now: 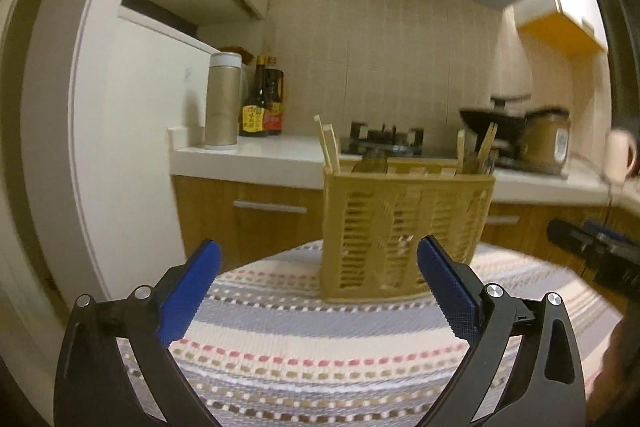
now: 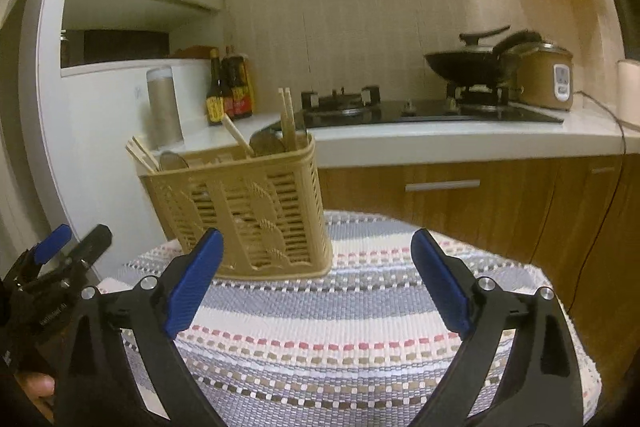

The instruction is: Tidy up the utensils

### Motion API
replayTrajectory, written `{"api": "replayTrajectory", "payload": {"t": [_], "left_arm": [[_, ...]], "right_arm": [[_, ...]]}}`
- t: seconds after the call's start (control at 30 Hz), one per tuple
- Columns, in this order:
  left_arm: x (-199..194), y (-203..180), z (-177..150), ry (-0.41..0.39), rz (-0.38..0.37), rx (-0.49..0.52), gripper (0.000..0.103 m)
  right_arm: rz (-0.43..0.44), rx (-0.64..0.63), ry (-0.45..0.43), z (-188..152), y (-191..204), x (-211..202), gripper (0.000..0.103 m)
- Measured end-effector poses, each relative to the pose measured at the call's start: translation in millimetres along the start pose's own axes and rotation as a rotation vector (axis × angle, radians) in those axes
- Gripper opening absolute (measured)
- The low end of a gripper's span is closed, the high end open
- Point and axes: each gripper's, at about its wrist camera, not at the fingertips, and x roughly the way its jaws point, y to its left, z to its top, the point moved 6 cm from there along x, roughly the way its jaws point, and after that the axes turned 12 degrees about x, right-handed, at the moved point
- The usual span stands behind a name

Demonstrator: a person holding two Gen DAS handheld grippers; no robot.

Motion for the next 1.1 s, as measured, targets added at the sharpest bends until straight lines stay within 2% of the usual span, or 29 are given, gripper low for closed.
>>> {"api": "replayTrajectory", "payload": {"t": [0.1,0.4,0.67,1.1], "left_arm": [[7,-1,-5,0.042,-0.009,0.007,0.095],[4,-1,-6,0.038,0.0,0.018,0.095],[6,1,-8,0.053,-0.008,0.002,0.095],[11,2,-12,0.086,-0.022,-0.019,0.095]], "right_arm": [[0.001,-0.011,-0.001,-2,1,1,0.09],[-0.026,-0.107,-0.017,-11,18,-3,0.092],[-0.049,-0.067,0.014,-11,8,3,0.092],[-0.055,-0.077,0.025,-14,9,5,0.092]]}}
